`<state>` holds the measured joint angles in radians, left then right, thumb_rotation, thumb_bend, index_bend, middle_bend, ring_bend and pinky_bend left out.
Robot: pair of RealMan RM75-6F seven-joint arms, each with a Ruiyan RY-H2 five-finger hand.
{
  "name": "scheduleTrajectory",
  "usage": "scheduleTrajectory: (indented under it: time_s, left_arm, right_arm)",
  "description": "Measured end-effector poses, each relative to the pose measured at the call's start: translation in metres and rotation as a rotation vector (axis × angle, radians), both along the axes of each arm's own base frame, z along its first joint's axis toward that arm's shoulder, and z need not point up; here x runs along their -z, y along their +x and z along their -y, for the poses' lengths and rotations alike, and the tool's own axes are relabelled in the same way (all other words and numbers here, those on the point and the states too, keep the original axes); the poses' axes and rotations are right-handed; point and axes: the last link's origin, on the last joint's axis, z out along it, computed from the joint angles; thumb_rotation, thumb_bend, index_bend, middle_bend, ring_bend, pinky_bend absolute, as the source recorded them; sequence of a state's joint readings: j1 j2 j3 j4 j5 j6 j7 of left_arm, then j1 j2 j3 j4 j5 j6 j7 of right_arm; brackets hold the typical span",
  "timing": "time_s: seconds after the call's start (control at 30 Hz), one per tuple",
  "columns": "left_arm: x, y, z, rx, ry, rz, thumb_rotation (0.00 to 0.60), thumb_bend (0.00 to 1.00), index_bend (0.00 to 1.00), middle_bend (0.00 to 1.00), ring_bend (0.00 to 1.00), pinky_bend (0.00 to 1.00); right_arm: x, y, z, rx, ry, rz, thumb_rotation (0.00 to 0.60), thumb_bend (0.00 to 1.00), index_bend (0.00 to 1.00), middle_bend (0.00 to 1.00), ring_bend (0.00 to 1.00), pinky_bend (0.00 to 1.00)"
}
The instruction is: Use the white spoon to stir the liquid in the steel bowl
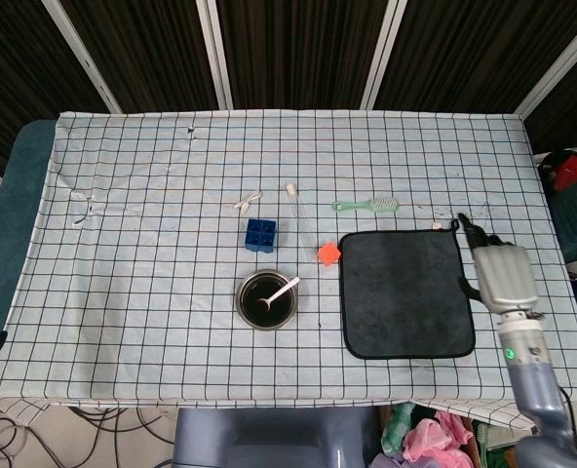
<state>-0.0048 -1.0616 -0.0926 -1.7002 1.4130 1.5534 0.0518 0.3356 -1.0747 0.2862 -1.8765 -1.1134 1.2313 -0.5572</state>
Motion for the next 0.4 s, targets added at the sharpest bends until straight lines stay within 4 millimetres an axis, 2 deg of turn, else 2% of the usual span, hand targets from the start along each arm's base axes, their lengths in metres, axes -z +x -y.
scheduleTrajectory:
  time_s: [0.1,0.2,0.4]
  left_arm:
    - [0.001,0.001,0.002,0.0,-0.003,0.002,0.6,0.22,0.1,0.0,0.0,0.0]
    - [0.001,0.002,0.003,0.003,-0.011,0.007,0.6,0.22,0.1,0.0,0.0,0.0]
    - [0.001,0.001,0.003,0.005,-0.025,0.013,0.6,0.22,0.1,0.0,0.0,0.0]
  right_arm:
    - [-0.007,-0.019,-0.024,0.025,-0.011,0.016,0.6,0.2,0.04,0.19,0.34,0.51]
    - [-0.006,-0.029,-0.043,0.005,-0.018,-0.01,0.6,0.2,0.04,0.19,0.33,0.49]
    - [0.007,-0.039,-0.07,-0.078,-0.058,-0.059,0.6,0.2,0.04,0.19,0.33,0.48]
